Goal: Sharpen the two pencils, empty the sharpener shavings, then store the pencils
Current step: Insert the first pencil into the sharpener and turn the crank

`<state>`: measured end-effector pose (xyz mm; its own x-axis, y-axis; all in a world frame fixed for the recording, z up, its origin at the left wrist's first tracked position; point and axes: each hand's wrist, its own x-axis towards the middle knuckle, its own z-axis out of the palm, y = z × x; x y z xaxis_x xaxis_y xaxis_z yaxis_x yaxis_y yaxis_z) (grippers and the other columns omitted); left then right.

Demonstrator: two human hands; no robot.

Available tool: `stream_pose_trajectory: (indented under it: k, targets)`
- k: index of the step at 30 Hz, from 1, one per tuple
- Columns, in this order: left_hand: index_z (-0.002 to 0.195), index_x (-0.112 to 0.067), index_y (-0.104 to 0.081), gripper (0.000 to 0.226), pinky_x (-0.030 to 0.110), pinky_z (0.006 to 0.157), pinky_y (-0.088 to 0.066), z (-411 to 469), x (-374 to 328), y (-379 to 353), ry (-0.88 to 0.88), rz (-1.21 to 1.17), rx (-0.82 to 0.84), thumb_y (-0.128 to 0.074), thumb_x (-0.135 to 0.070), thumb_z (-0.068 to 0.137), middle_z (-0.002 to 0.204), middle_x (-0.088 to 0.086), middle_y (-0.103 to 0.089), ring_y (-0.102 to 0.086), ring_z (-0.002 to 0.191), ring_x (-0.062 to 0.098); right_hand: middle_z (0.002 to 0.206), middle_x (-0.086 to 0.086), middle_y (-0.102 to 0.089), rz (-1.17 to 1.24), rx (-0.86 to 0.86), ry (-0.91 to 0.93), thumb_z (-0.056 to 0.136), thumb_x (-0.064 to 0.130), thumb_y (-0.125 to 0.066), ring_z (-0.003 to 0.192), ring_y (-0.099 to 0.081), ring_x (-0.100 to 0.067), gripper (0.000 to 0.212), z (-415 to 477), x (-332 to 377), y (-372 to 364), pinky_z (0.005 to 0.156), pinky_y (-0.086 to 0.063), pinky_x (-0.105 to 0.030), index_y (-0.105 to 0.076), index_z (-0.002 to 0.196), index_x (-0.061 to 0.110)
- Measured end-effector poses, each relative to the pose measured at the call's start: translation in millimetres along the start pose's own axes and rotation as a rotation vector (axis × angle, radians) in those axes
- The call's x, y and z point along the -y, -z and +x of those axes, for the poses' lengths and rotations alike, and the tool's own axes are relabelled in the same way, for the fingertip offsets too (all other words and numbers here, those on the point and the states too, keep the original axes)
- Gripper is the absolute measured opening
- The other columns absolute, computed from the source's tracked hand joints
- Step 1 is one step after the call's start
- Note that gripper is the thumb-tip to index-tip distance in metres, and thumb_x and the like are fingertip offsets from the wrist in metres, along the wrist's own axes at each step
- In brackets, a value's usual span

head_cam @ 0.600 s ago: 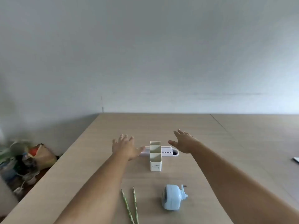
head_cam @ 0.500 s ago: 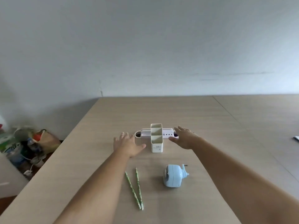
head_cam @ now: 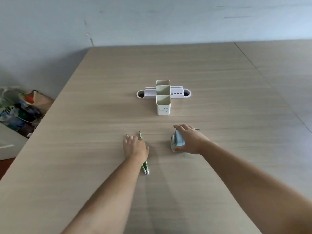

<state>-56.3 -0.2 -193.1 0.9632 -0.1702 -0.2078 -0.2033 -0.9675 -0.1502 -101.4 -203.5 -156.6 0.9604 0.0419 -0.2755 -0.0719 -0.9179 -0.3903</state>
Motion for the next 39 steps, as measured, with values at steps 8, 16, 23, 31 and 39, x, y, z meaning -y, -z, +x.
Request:
stream_pose_trajectory:
  k: [8,16,23,31,39]
  targets:
    - [0.108,-0.013,-0.066,0.031,0.034,0.094,-0.040,3,-24,-8,0.053,-0.084,0.011,-0.046,-0.032,0.093,0.115,0.004,-0.066,-0.054,0.115,0.023,0.143,-0.004,-0.037,-0.034,-0.048,0.060,0.072,0.038,-0.072,0.132,-0.035,-0.027,0.088,3,-6,-7,0.109,-0.035,-0.036,-0.025,0.144,0.018]
    - [0.058,-0.008,-0.049,0.033,0.034,0.055,-0.054,7,-28,22,0.229,-1.098,0.117,-0.055,-0.018,0.089,0.064,0.012,-0.059,-0.061,0.053,0.028,0.142,-0.007,-0.037,-0.079,0.019,0.045,0.071,0.030,-0.073,0.130,-0.036,-0.030,0.092,5,-3,0,0.107,-0.039,-0.040,-0.021,0.145,0.018]
    - [0.081,-0.006,-0.055,0.021,0.021,0.037,-0.049,3,-5,33,0.234,-1.574,0.323,-0.043,-0.010,0.099,0.061,0.011,-0.053,-0.059,0.035,0.012,0.142,-0.008,-0.037,-0.106,0.032,0.036,0.072,0.027,-0.072,0.131,-0.036,-0.030,0.091,4,-1,1,0.107,-0.039,-0.040,-0.020,0.146,0.017]
    - [0.099,-0.019,-0.071,0.021,0.016,0.055,-0.030,4,32,26,-0.183,-0.846,0.313,-0.051,-0.012,0.098,0.063,-0.003,-0.046,-0.039,0.059,0.009,0.142,-0.009,-0.037,-0.134,0.052,0.037,0.071,0.021,-0.074,0.131,-0.036,-0.030,0.092,4,0,4,0.107,-0.038,-0.039,-0.020,0.146,0.016]
    - [0.098,-0.035,-0.067,0.018,0.032,0.083,-0.041,13,21,30,-0.146,-0.647,0.260,-0.051,-0.027,0.097,0.074,-0.016,-0.062,-0.053,0.079,0.012,0.137,-0.009,-0.042,-0.129,0.032,0.045,0.070,0.018,-0.075,0.127,-0.041,-0.028,0.087,5,-1,3,0.104,-0.039,-0.036,-0.026,0.142,0.014]
